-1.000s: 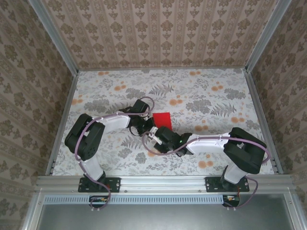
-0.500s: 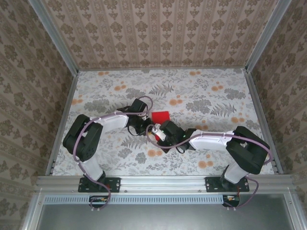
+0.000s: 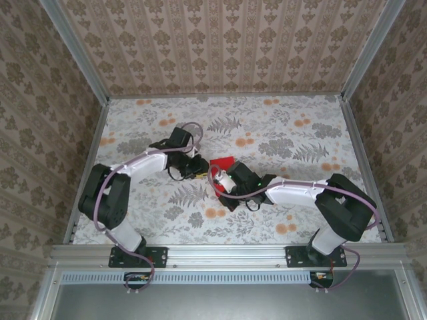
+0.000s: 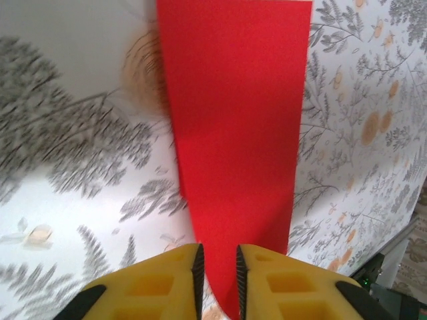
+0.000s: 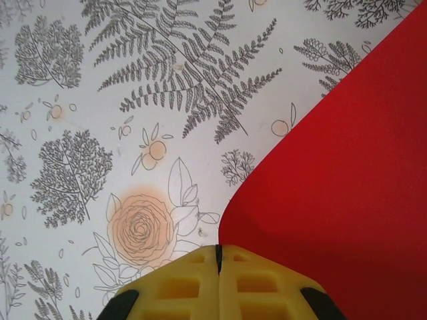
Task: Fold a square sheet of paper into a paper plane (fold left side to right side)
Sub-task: Third fold the triangle at the center of the table.
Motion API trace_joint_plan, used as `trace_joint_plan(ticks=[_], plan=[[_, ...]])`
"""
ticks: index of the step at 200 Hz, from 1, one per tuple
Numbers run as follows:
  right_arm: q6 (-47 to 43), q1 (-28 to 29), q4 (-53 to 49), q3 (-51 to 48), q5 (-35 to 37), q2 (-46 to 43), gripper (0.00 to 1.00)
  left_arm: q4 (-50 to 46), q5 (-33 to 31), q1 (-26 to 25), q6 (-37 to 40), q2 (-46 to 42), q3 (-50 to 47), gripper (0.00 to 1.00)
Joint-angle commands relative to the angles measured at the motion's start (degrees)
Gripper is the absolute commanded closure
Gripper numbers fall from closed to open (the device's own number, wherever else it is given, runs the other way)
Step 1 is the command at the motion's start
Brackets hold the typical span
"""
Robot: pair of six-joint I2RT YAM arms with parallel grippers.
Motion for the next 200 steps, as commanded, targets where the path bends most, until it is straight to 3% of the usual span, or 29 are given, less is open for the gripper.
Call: trace_joint_plan(ticks=[1, 92, 200], plan=[[1.6, -0.3, -1.3, 1.7, -2.7, 1.0, 1.0, 2.7, 3.3, -0.5, 3.0, 4.8, 4.1, 0.8], [3.2, -1.1, -1.8, 2.8, -4.1, 3.0, 1.0, 0.9, 7.2, -3.7, 8.1, 22.4, 18.9, 0.83], [7.7, -6.6, -4.0, 2.8, -4.7, 3.4, 1.0, -2.4, 3.4, -5.0, 11.0, 26.8, 20.3, 0.86]])
